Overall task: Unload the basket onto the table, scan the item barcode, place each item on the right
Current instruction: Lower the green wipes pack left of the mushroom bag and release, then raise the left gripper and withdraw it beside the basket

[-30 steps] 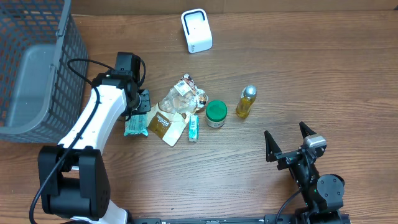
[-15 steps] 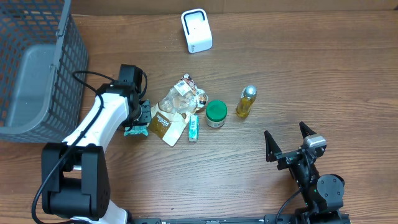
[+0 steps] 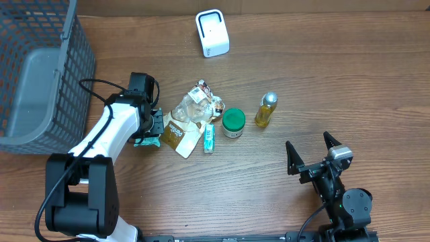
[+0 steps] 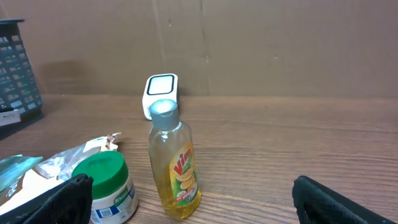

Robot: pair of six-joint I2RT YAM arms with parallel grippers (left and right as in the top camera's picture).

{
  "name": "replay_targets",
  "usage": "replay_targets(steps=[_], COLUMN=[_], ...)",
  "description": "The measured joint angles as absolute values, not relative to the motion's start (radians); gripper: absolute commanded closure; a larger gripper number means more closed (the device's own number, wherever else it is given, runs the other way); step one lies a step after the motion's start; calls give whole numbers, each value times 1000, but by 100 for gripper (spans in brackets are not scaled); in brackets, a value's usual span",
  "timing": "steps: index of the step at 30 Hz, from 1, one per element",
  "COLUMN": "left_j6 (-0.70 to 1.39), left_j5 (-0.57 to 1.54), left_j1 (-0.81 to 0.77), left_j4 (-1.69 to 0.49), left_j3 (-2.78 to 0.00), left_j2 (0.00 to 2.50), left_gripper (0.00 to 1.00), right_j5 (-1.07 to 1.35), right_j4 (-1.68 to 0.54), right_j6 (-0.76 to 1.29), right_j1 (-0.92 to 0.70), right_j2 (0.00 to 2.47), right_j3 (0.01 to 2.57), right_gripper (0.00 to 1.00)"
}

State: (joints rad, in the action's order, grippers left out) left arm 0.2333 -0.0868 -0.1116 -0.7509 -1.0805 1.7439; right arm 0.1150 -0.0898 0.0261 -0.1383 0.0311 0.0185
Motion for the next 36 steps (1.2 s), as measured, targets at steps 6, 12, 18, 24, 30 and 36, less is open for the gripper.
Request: replay_targets(steps=[6,12,18,24,30,36], left_j6=[233,233,233,226,223,209], left_j5=[-87,-87,-87,-87,-102,-126], left_j1=[-112,-112,-112,-112,-112,-89], left_j4=[-739,-706,-702,-815,-944,-1030], left_j3=[-1066,-1037,-1033,-1129,-1431,-1628], left_j2=[1744,1744,1744,1746,1752,1752], left_gripper=[76,75,76,73,69,64], right_j5=[115,115,115,115,115,115], right_j4=[-90,-89,-89,-90,-89,-90], right_j6=[26,26,26,26,26,26], right_j1=[-138,-138,-138,-138,-138,-138], right_j2=[31,31,31,31,31,31], right_j3=[19,19,19,19,19,19], right_gripper=[0,0,0,0,0,0])
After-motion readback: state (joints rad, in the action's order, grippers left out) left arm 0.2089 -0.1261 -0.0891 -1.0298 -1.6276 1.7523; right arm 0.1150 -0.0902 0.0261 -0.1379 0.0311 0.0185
